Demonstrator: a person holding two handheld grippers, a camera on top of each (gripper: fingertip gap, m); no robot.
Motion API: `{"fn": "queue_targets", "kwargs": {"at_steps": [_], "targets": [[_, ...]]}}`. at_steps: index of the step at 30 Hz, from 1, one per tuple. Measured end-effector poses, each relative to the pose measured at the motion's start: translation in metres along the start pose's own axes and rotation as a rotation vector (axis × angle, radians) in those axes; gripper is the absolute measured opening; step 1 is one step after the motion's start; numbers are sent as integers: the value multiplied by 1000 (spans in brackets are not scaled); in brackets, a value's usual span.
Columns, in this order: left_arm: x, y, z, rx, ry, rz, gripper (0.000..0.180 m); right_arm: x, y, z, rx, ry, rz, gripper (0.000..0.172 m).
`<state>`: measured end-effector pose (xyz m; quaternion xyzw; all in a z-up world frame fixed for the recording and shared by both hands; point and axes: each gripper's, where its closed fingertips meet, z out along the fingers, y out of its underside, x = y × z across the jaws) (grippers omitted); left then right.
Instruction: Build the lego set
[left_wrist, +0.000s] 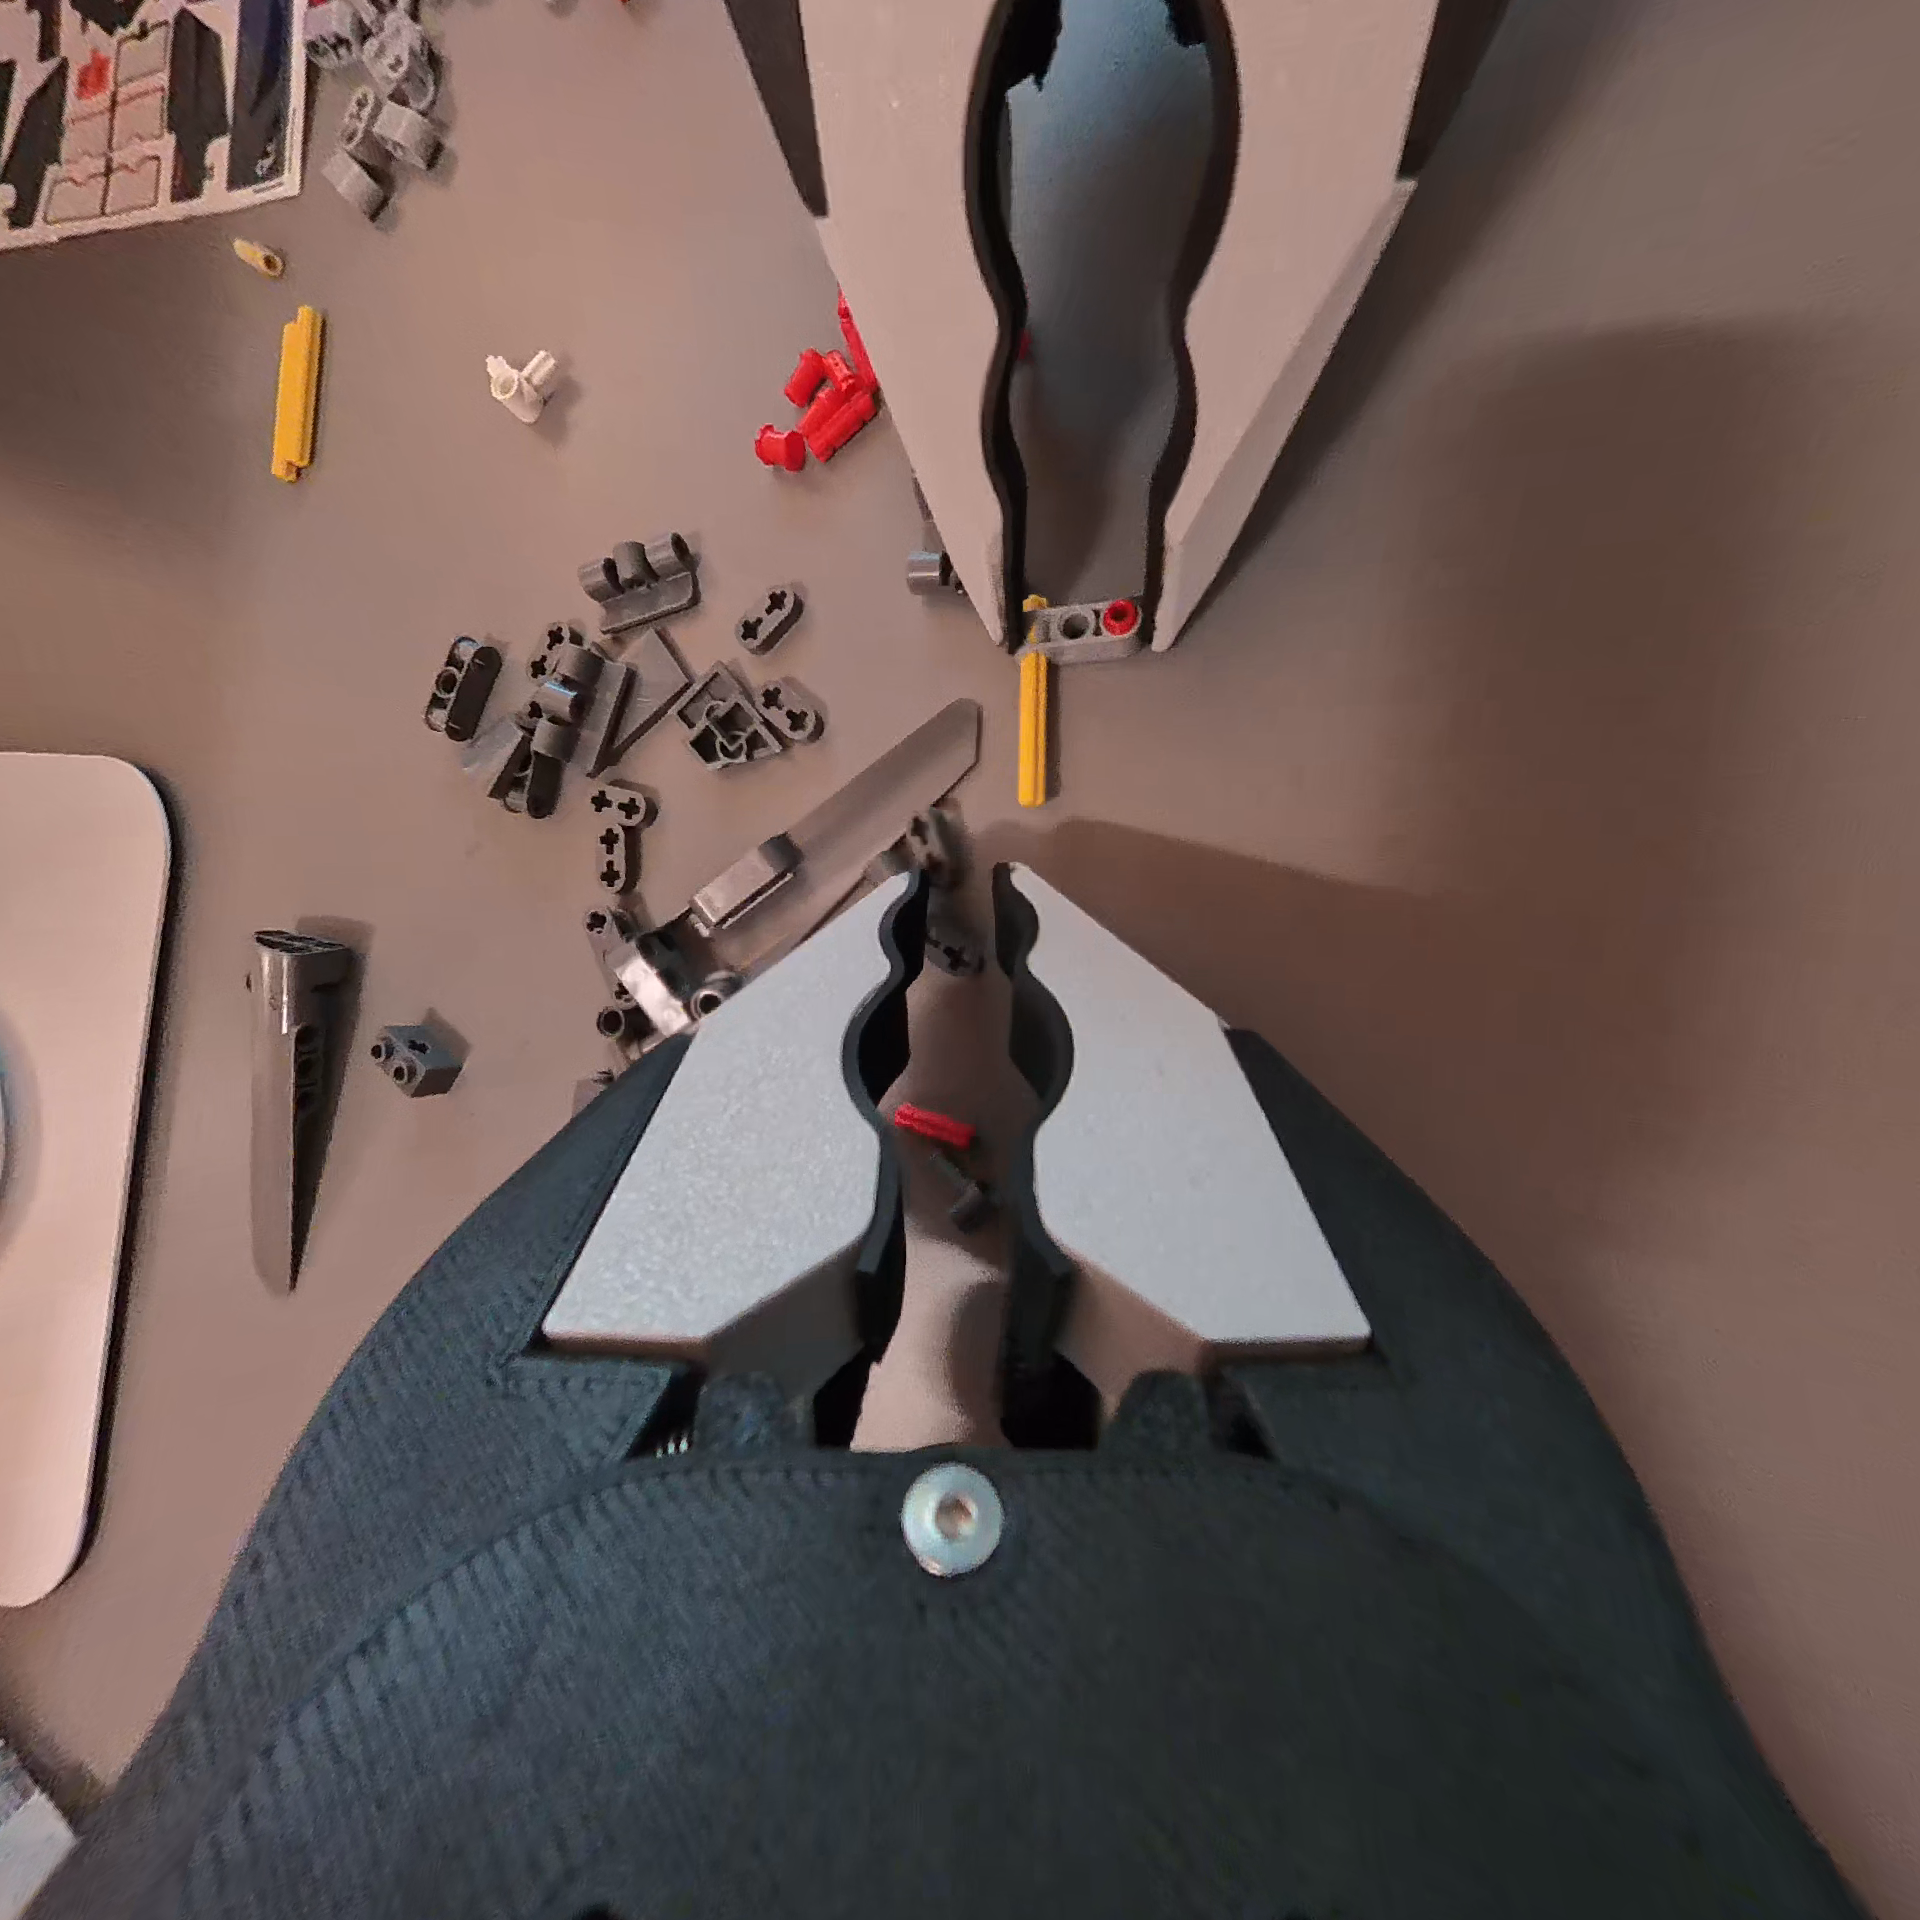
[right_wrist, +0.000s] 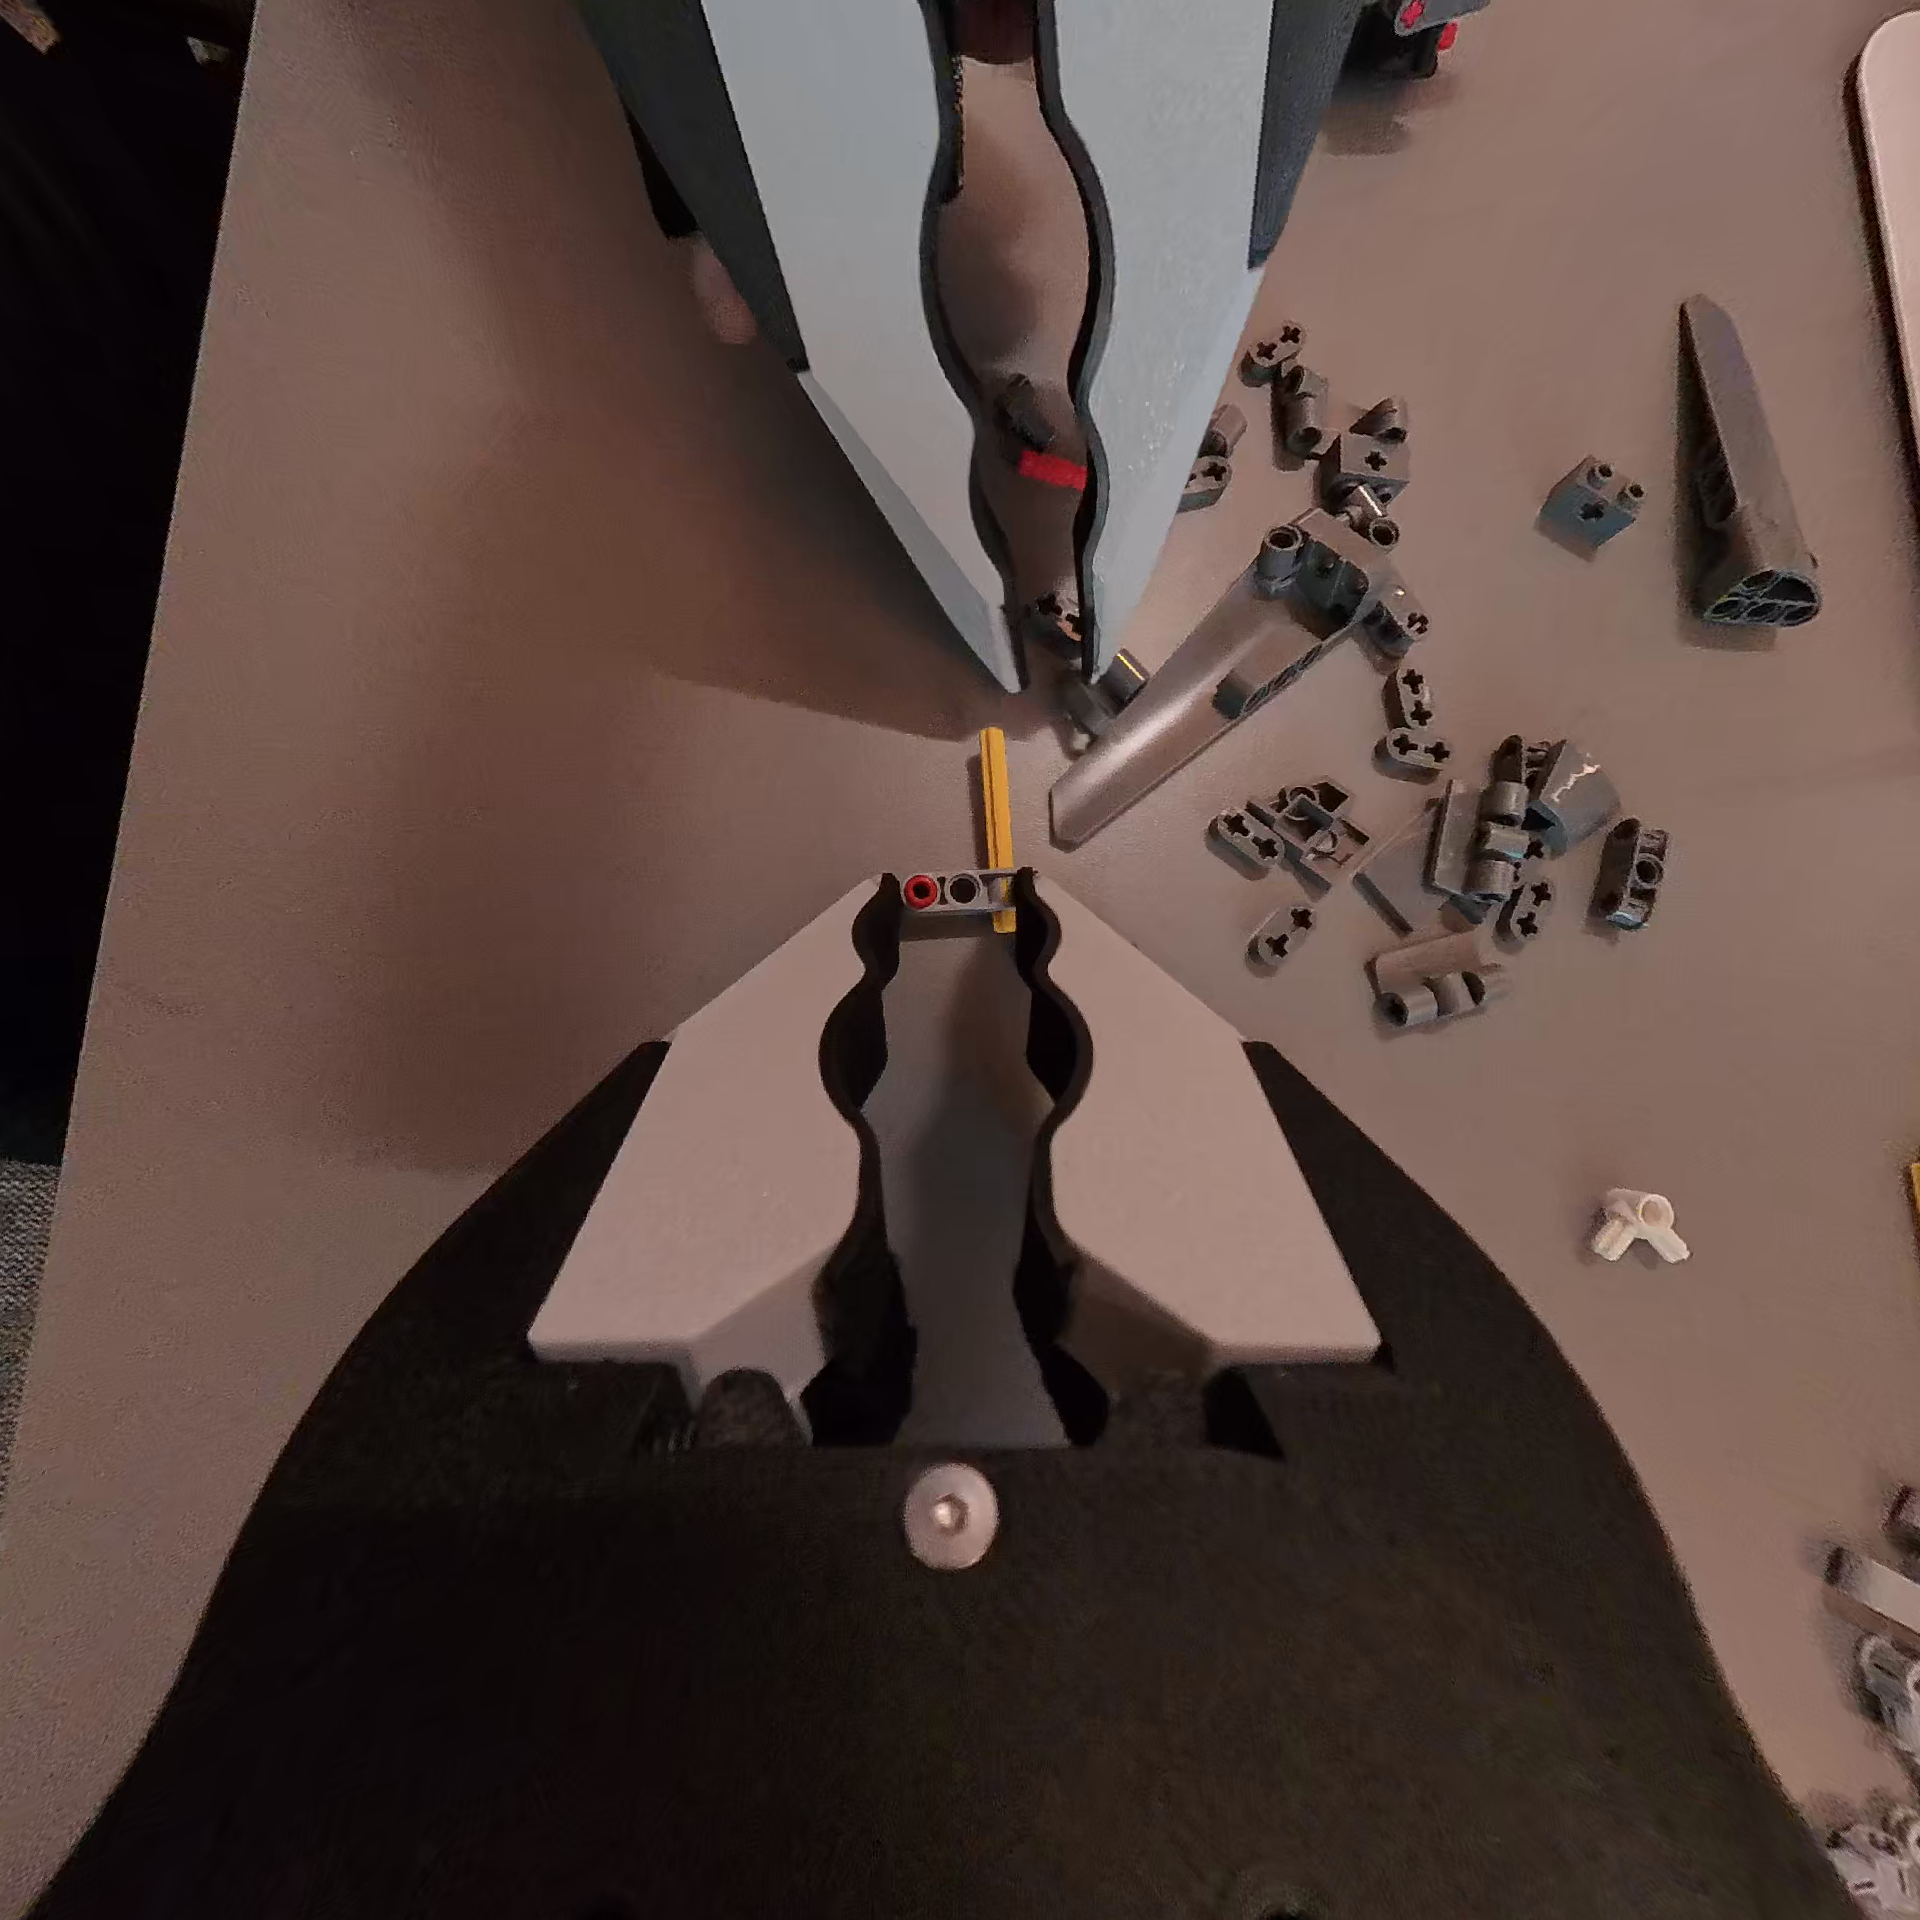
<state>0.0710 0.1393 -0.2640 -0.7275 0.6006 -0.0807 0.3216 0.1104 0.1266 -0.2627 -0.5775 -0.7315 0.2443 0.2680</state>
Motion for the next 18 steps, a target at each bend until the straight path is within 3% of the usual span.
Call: {"fn": "queue_targets", "kwargs": {"at_steps": [18], "targets": [[-9,-2,4,-61,-80,14,2,2,-3,-4,10,34,-17,19]]}}
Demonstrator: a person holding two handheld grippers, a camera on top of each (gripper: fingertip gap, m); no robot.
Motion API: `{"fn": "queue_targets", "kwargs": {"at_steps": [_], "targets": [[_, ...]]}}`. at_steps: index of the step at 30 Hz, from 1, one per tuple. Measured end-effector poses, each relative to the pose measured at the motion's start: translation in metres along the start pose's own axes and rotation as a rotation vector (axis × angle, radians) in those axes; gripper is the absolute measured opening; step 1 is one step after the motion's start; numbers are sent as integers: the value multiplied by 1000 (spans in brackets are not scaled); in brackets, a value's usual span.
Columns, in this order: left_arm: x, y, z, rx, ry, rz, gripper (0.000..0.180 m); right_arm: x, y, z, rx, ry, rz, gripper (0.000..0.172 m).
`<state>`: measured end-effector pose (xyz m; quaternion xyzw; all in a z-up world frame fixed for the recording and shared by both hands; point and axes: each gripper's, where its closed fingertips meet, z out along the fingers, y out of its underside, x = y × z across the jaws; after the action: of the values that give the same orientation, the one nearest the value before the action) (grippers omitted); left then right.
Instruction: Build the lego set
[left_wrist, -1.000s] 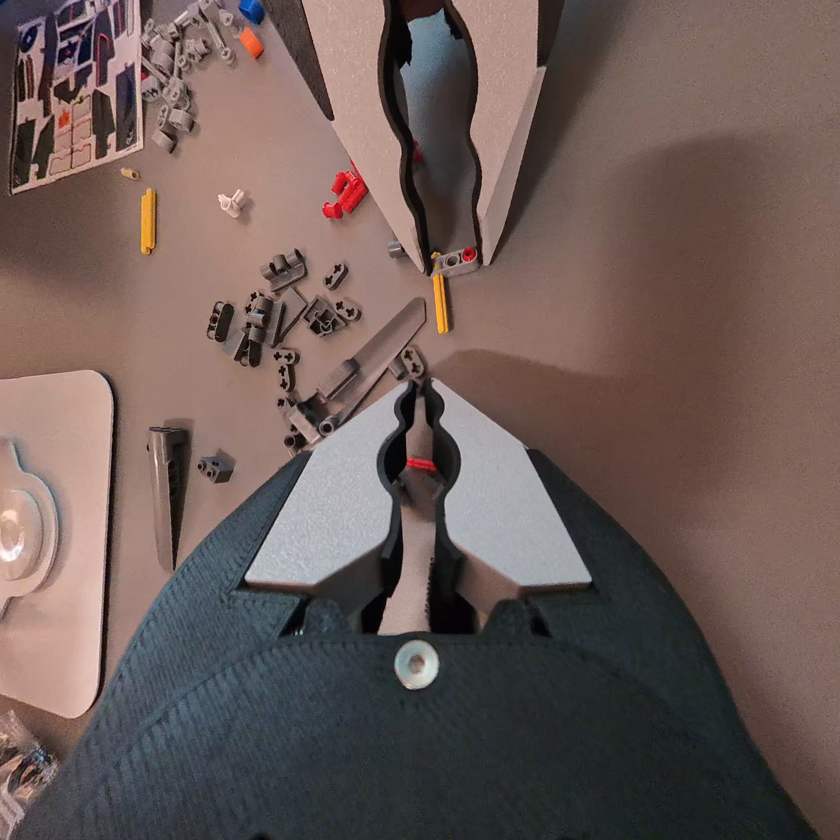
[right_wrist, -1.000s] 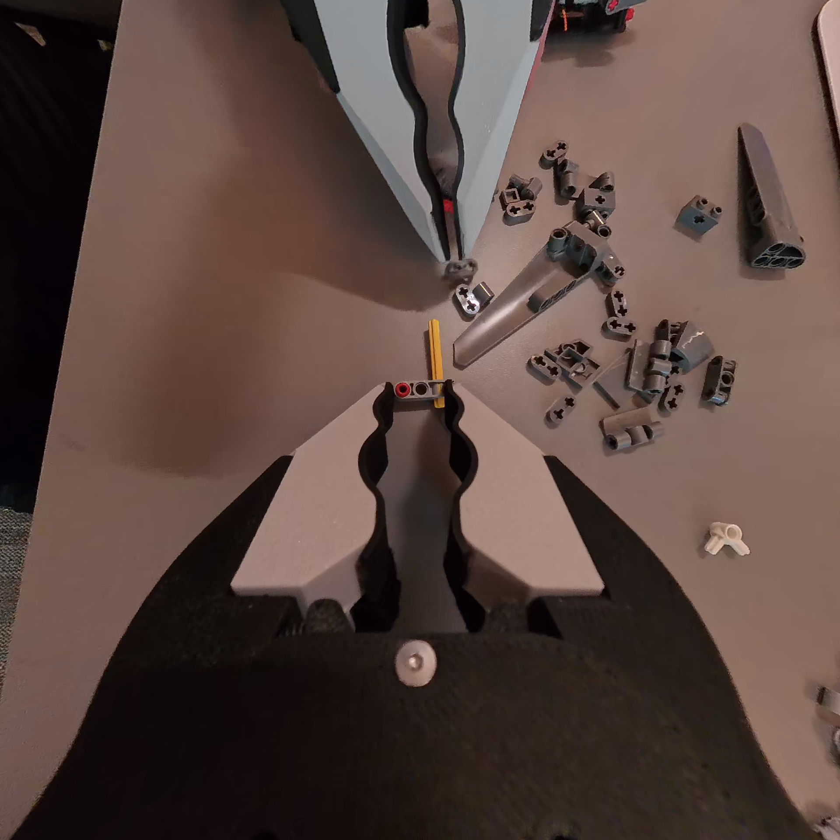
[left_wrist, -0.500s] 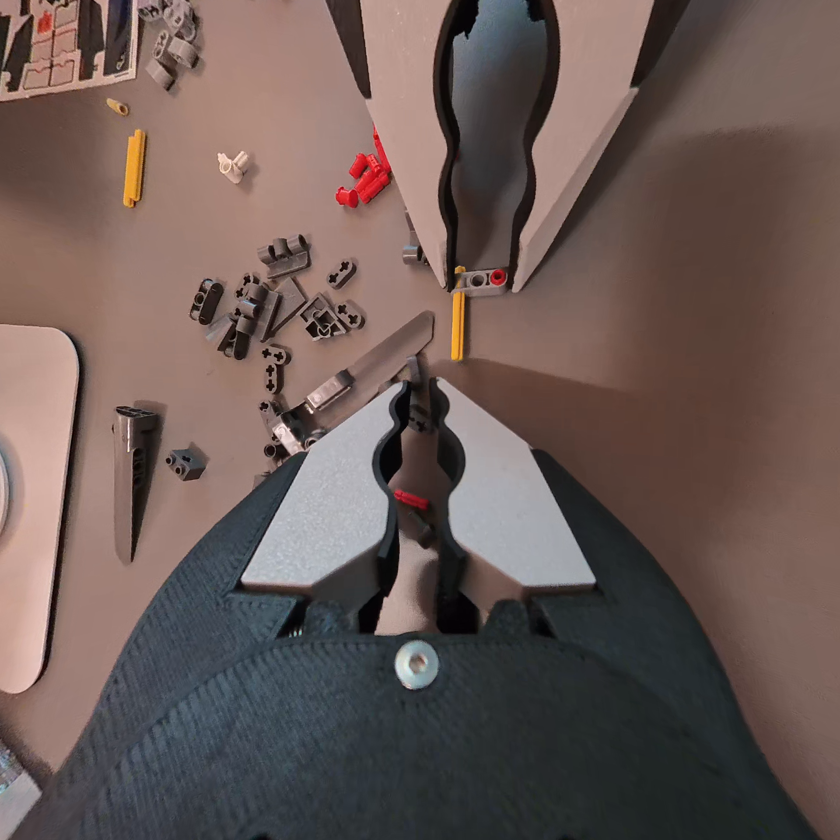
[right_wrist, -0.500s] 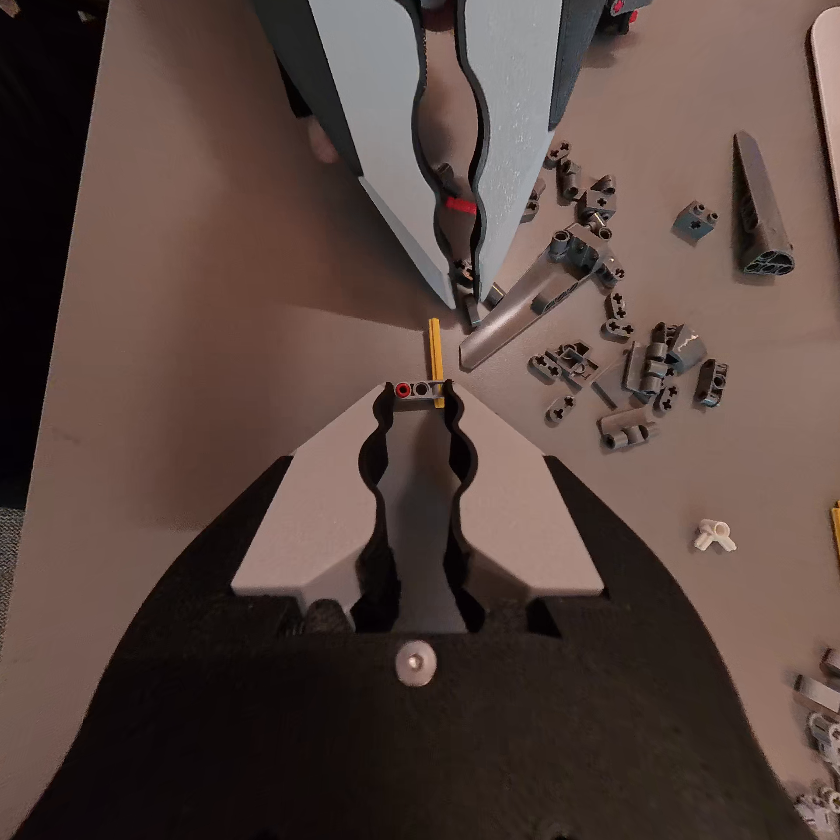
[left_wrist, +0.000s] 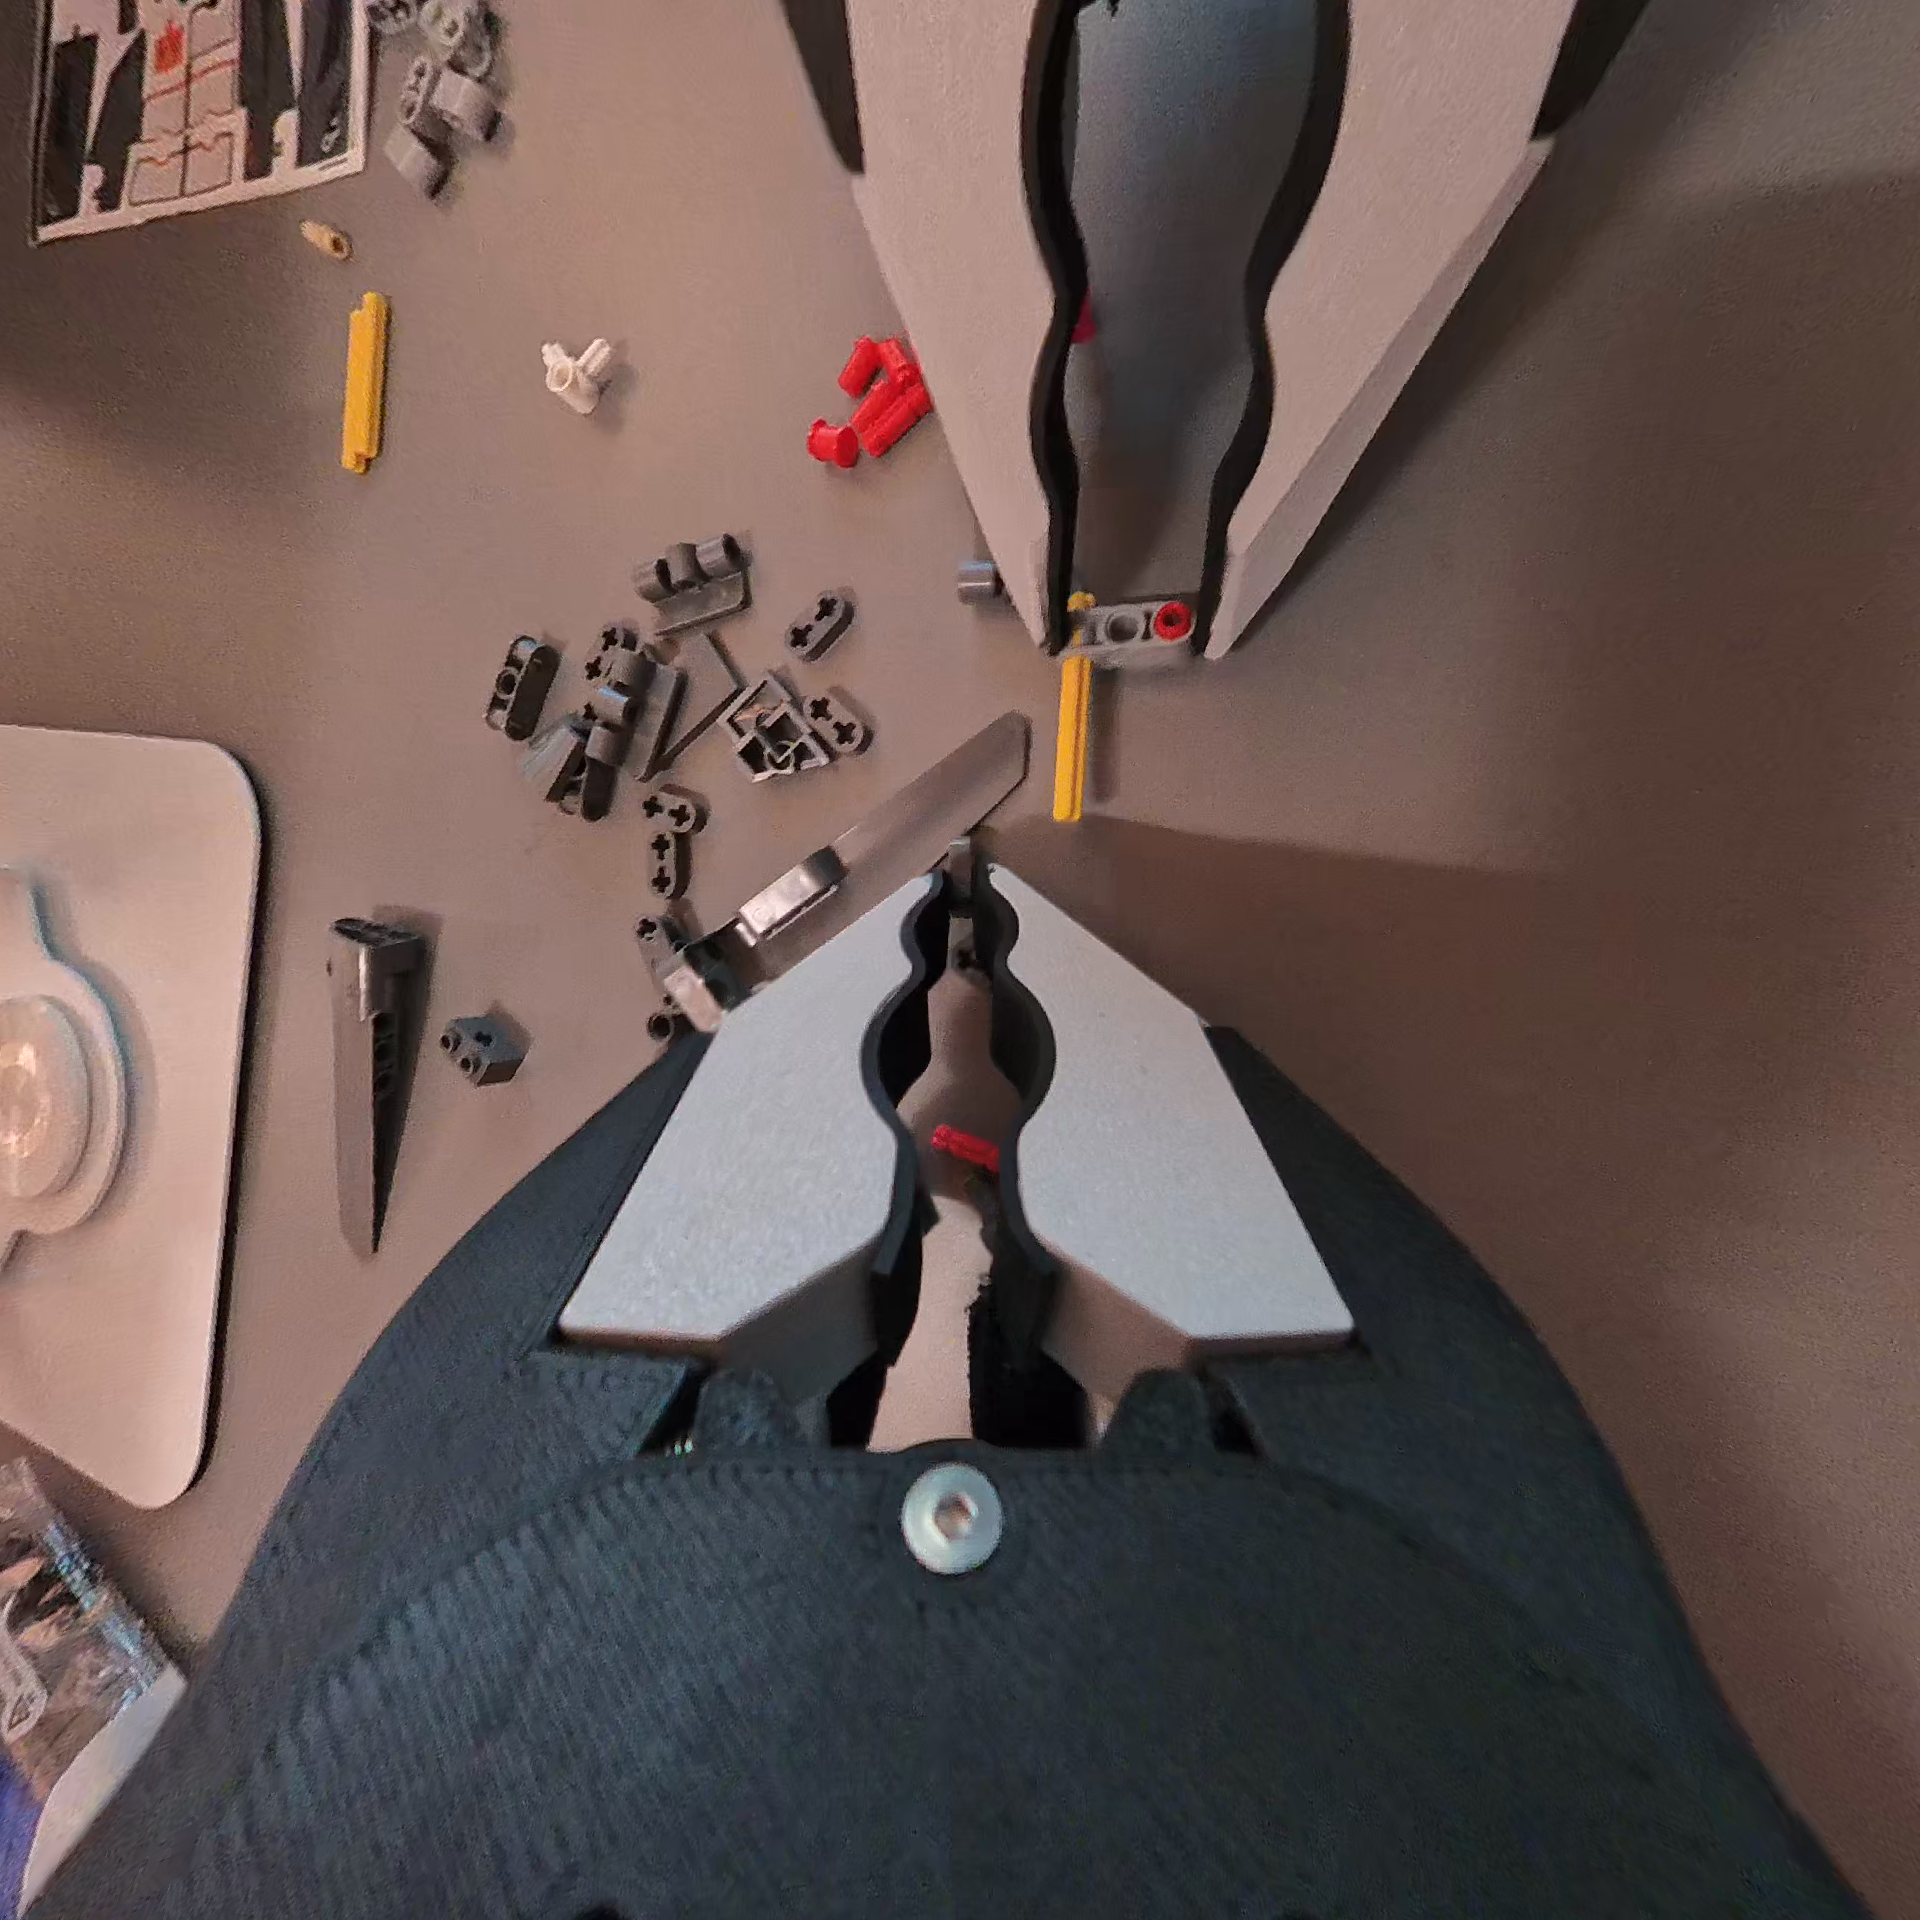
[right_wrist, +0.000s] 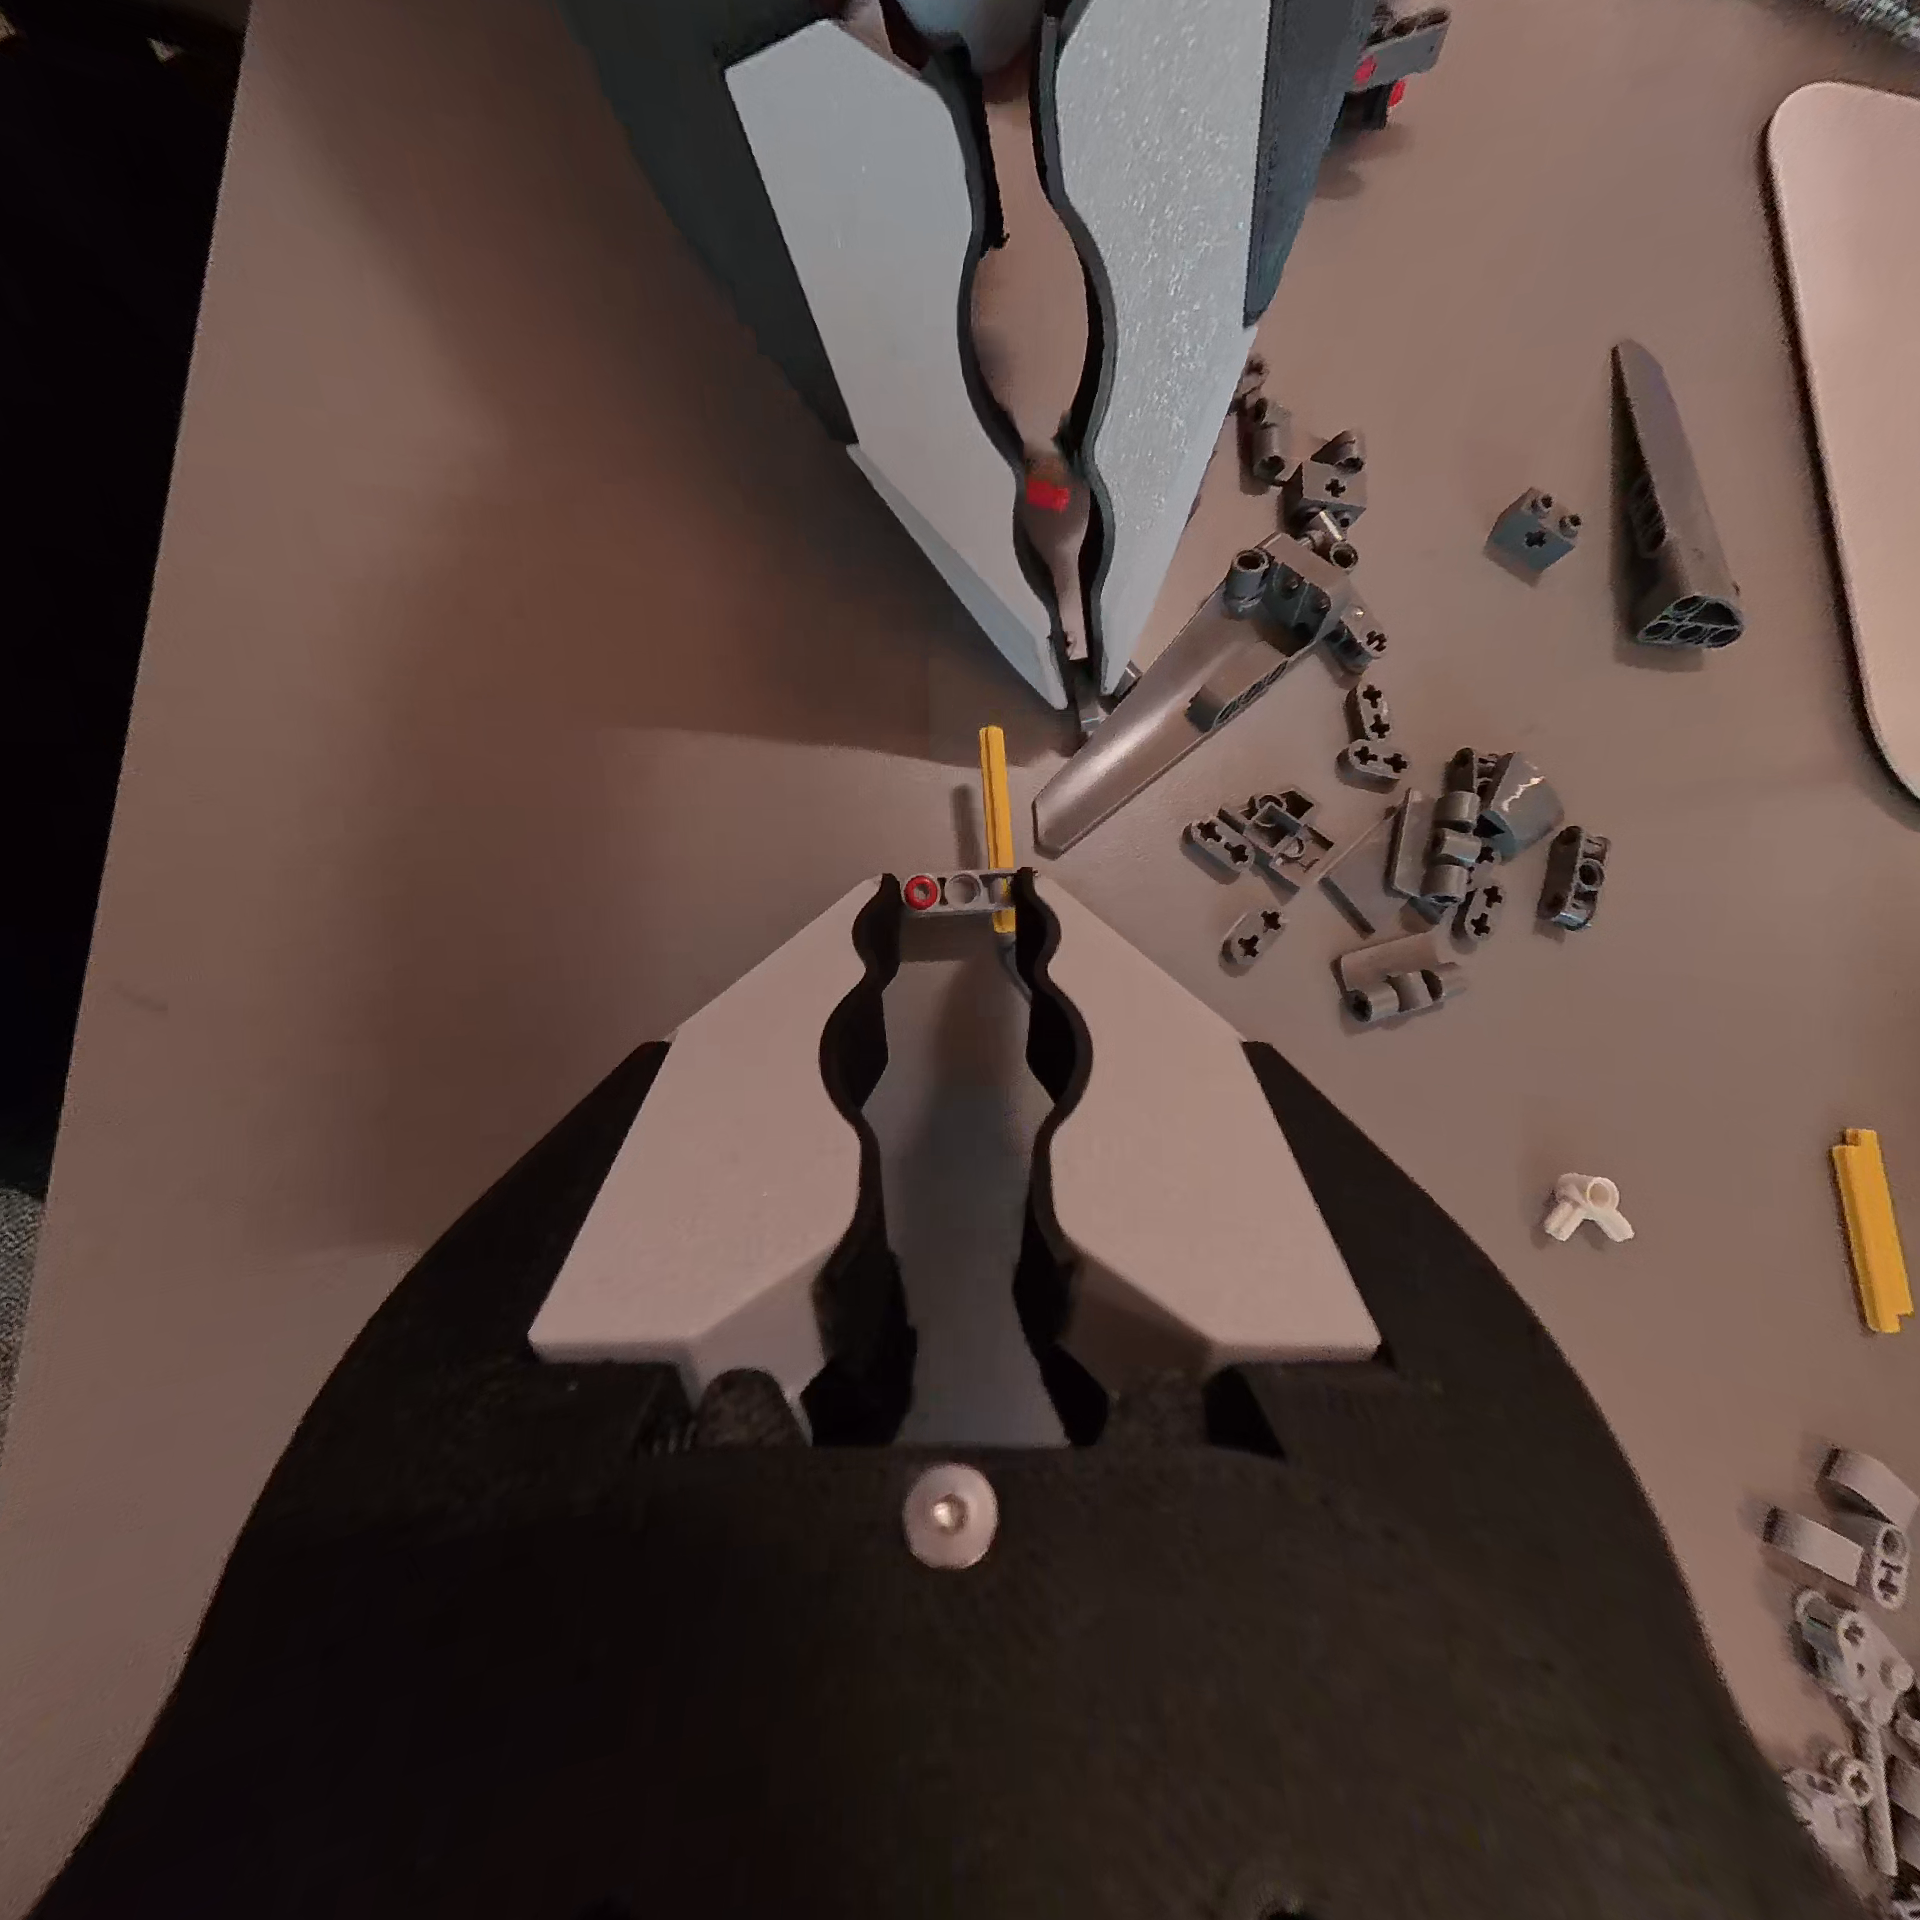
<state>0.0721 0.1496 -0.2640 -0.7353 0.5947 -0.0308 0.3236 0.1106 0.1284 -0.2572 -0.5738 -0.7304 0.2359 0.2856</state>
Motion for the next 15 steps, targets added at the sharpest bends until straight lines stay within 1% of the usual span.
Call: {"fn": "queue_targets", "kwargs": {"at_steps": [4,7,10,14,15], "targets": [[-15,0,-18,49,-37,-59,2,7,-7,-6,43,27,24,19],[-38,4,-39,82,-91,-109,2,19,-13,-10,78,68,63,19],[-66,13,-54,111,-129,-176,2,35,-23,-12,84,110,92,20],[-102,37,-57,74,-138,-251,2,62,-49,-8,71,166,116,19],[-107,41,-56,70,-122,-276,2,71,-56,-5,61,184,119,19]]}}
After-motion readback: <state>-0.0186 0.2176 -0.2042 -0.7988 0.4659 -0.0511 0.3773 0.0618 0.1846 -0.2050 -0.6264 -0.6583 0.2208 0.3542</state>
